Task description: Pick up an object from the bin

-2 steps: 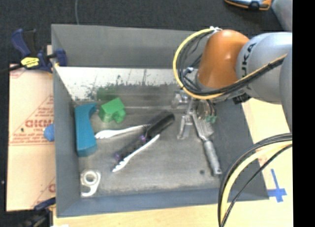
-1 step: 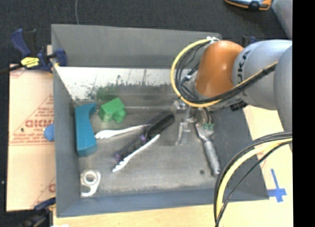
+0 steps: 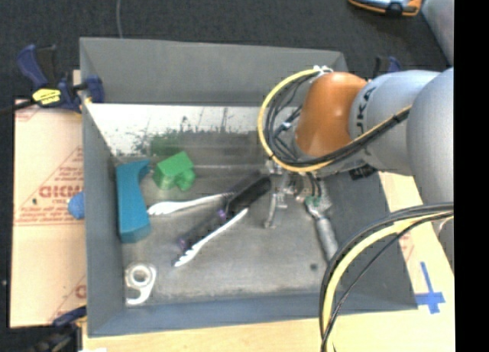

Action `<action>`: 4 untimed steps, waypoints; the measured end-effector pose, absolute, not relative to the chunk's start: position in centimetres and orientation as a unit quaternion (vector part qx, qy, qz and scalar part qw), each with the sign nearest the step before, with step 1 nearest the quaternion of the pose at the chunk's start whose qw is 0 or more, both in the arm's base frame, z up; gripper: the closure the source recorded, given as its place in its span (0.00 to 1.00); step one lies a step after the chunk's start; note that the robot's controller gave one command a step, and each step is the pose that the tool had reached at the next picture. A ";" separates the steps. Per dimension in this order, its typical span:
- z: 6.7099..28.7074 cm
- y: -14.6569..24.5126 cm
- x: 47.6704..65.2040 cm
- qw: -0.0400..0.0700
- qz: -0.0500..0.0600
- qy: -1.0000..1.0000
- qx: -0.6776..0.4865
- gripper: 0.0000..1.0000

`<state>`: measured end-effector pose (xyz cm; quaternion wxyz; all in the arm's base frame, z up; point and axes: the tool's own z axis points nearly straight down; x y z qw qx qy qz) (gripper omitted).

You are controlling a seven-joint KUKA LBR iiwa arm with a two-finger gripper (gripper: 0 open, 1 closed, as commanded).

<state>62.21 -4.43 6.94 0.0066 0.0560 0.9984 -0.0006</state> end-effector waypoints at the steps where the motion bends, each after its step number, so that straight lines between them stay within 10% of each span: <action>1: 7.1 -1.3 62.7 0.011 -0.001 0.999 0.050 0.00; 4: 7.1 -2.8 62.3 0.009 -0.001 0.998 0.064 0.00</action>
Offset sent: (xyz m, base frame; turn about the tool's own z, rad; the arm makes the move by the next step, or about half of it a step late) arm -0.0013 0.0182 0.0063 0.0048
